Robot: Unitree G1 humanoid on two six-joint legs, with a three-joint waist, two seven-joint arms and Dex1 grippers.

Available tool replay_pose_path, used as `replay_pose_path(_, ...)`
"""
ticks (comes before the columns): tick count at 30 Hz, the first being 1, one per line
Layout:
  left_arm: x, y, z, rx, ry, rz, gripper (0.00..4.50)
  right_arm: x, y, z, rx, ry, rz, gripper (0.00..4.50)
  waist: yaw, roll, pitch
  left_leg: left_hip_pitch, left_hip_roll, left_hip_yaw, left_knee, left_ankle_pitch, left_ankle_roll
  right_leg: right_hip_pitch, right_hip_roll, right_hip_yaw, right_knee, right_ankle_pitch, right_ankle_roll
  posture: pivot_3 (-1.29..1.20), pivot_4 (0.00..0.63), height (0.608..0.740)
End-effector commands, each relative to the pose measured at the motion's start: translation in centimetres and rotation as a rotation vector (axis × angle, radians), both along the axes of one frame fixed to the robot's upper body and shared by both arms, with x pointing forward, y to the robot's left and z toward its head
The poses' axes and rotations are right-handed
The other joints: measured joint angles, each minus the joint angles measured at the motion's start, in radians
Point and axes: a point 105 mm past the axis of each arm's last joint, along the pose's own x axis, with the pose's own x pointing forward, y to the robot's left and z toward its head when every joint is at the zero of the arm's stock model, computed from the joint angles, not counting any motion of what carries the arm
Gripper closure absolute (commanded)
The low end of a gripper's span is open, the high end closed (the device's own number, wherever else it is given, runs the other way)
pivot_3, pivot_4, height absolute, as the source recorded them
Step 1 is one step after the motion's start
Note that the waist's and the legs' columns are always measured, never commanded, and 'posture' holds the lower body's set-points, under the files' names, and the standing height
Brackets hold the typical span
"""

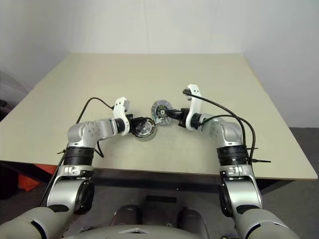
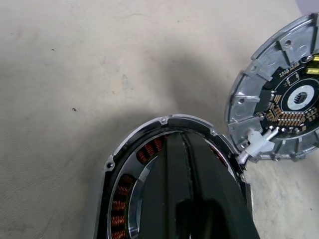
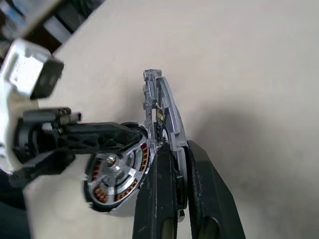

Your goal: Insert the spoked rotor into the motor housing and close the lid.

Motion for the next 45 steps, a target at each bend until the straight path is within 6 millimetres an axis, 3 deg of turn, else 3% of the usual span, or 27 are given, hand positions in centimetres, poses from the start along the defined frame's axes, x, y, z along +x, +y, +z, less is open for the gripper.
replay_pose_path(1, 0.0, 0.6, -0.3, 0.017, 0.018, 0.017, 4.50, -0.7, 1.9, 1.1, -0.093, -0.146, 0.102, 4.47, 0.000, 0.000, 0.000, 0.000, 0.000, 0.000, 0.000, 0.000, 0.000, 0.000, 0.000, 0.000, 0.000, 0.000, 0.000, 0.00, 0.000, 0.740)
replay_pose_path(9, 0.2, 0.5, -0.2, 0.016, 0.018, 0.018, 4.50, -2.2, 2.6, 1.0, -0.278, -0.299, 0.208, 4.47, -0.001, 0.000, 0.000, 0.000, 0.000, 0.000, 0.003, -0.002, 0.003, 0.001, 0.000, 0.000, 0.000, 0.000, -0.001, 0.00, 0.000, 0.740)
replay_pose_path(19, 0.4, 0.3, -0.1, 0.012, 0.017, 0.022, 4.50, -3.2, 2.8, 1.1, -0.319, -0.371, 0.288, 4.47, -0.003, 0.000, 0.000, 0.001, 0.000, 0.000, 0.005, -0.003, 0.005, 0.003, -0.001, 0.000, 0.000, 0.000, 0.000, 0.00, 0.000, 0.740)
replay_pose_path(29, 0.5, 0.2, -0.1, 0.009, 0.017, 0.029, 4.50, -1.5, 2.4, 0.4, -0.396, -0.376, 0.179, 4.47, -0.010, 0.000, 0.000, 0.001, 0.000, 0.000, 0.007, -0.003, 0.005, 0.004, -0.001, 0.000, 0.002, 0.000, 0.000, 0.00, 0.000, 0.740)
replay_pose_path(36, 0.5, 0.3, 0.0, 0.008, 0.012, 0.031, 4.50, 0.6, -0.1, -1.4, -0.512, -0.299, -0.004, 4.47, -0.012, 0.000, 0.000, 0.006, 0.000, 0.000, 0.009, -0.003, 0.005, 0.009, -0.001, 0.000, 0.003, -0.002, 0.004, 0.00, 0.000, 0.740)
replay_pose_path(45, 0.6, 0.2, 0.1, 0.007, 0.009, 0.030, 4.50, -0.5, 0.0, -1.1, -0.536, -0.320, 0.056, 4.47, -0.004, -0.001, 0.000, 0.008, -0.002, -0.001, 0.009, -0.004, 0.007, 0.014, -0.003, 0.000, 0.002, -0.002, 0.005, 0.00, 0.000, 0.740)
